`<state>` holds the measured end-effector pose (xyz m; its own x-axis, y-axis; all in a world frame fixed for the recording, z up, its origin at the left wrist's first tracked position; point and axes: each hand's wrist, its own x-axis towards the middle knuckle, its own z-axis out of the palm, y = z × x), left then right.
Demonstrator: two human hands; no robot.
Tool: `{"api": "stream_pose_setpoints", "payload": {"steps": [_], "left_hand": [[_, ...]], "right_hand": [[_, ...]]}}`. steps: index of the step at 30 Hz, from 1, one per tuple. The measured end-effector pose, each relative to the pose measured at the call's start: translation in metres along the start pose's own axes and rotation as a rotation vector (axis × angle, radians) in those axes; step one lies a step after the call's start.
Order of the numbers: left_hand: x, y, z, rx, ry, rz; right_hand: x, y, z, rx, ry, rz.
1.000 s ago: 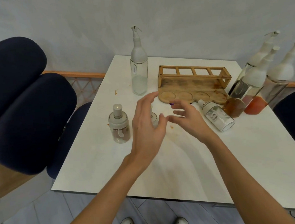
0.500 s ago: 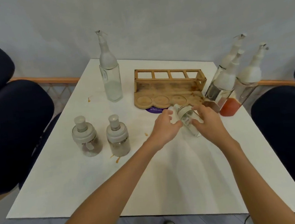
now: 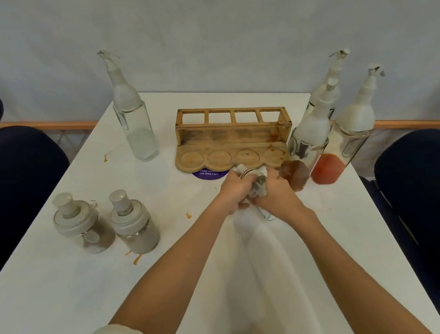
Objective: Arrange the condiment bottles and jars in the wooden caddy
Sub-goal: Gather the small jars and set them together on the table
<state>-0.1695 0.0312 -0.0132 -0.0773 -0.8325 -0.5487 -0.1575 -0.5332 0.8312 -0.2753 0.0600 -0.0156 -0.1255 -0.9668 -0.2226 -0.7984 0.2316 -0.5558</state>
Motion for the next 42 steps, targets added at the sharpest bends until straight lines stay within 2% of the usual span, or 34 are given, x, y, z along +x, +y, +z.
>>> {"api": "stream_pose_setpoints", "payload": {"steps": [5, 9, 16, 20, 29, 42], "left_hand": [[0.002, -0.009, 0.005, -0.14, 0.078, 0.024], [-0.007, -0.018, -0.002, -0.176, 0.186, 0.15], [-0.042, -0.038, -0.032, 0.06, 0.374, 0.541], [-0.065, -0.054, -0.054, 0.117, 0.405, 0.65], [-0.102, -0.087, -0.097, 0.102, 0.406, 0.729], [-0.123, -0.113, -0.118, 0.191, 0.403, 0.821]], "right_hand": [[0.001, 0.001, 0.003, 0.055, 0.038, -0.055], [-0.008, 0.0, 0.003, 0.124, 0.049, -0.129], [-0.033, -0.02, 0.024, 0.291, 0.08, -0.241], [-0.049, -0.032, 0.046, 0.328, 0.089, -0.27], [-0.082, -0.056, 0.084, 0.356, 0.125, -0.362], [-0.101, -0.064, 0.11, 0.469, 0.14, -0.345]]}}
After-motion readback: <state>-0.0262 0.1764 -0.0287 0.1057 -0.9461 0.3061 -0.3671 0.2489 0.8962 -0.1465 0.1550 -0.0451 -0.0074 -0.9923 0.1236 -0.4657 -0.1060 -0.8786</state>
